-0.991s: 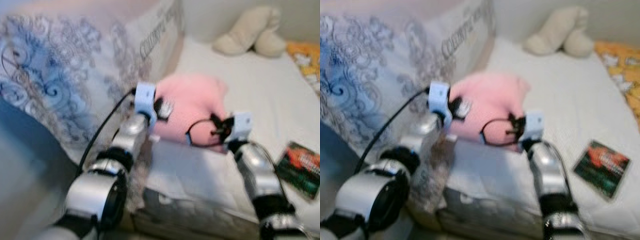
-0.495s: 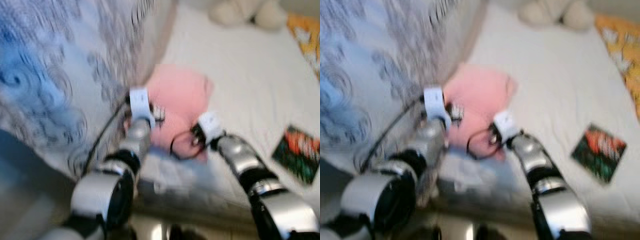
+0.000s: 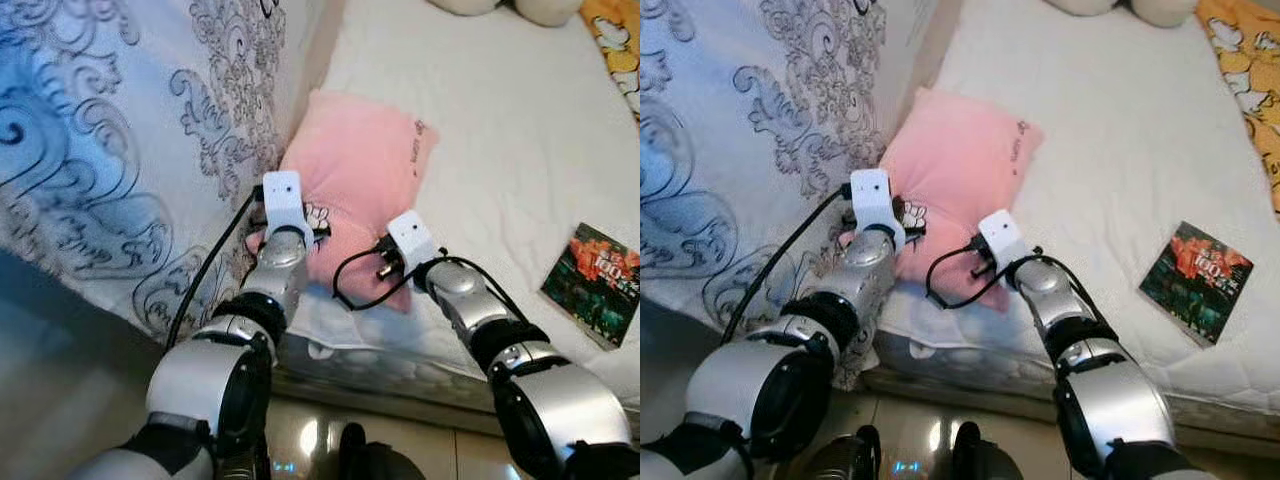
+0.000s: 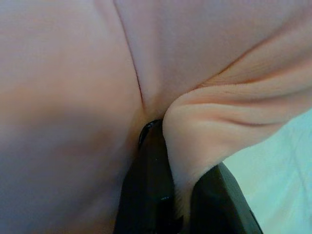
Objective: Clean up the room
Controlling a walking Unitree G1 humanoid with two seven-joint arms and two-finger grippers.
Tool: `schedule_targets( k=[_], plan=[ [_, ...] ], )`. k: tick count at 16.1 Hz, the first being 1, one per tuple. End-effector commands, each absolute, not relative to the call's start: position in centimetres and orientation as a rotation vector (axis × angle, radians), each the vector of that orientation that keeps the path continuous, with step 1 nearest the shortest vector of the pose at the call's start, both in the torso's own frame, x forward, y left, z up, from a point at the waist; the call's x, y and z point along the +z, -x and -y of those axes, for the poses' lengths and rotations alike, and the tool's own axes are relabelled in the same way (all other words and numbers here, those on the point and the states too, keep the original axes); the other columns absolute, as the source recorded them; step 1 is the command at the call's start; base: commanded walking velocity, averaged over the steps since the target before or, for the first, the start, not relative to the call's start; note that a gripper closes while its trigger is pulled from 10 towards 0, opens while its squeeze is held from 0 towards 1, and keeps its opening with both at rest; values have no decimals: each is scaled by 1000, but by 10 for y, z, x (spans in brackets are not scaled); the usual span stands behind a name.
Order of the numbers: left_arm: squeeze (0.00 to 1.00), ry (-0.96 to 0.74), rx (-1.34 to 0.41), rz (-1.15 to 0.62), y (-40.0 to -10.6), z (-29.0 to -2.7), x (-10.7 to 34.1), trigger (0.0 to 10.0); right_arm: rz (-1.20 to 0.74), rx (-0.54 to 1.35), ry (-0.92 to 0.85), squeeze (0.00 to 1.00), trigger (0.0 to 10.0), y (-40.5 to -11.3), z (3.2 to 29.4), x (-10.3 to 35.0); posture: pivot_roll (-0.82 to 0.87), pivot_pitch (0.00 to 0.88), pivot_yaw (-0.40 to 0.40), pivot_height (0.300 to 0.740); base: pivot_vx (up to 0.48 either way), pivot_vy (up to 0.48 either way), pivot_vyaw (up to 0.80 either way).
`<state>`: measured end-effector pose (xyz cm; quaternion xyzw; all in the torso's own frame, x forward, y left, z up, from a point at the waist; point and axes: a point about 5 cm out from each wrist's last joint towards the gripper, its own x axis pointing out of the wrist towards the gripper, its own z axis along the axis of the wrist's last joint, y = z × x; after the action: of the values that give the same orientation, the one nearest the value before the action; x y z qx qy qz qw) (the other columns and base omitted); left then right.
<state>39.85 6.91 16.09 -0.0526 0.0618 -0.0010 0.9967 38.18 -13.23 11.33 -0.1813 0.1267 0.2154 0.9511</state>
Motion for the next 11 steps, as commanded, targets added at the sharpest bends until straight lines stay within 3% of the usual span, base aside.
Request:
schedule_targets(
  k=[1, 5, 7, 9, 11],
  plan=[
    [1000, 96, -12, -142, -398, -66, 160, 10000, -278, 405, 348, 1000, 10000, -380, 140, 109, 97, 343, -72, 740, 0, 0, 0],
    [1000, 145, -69, -126, -393, -54, 155, 10000, -214, 315, 186, 1000, 10000, -385, 153, 120, 118, 262, -53, 740, 0, 0, 0],
    [1000, 135, -80, -116, -392, -59, 153, 10000, -190, 298, 142, 1000, 10000, -384, 157, 121, 132, 227, -46, 740, 0, 0, 0],
    [1000, 121, -93, -94, -393, -70, 152, 10000, -150, 307, 115, 1000, 10000, -379, 159, 117, 153, 136, -25, 740, 0, 0, 0],
    [1000, 96, -192, -20, -388, -73, 158, 10000, -71, 200, 91, 1000, 10000, -371, 175, 116, 168, 70, -19, 740, 0, 0, 0]
  ],
)
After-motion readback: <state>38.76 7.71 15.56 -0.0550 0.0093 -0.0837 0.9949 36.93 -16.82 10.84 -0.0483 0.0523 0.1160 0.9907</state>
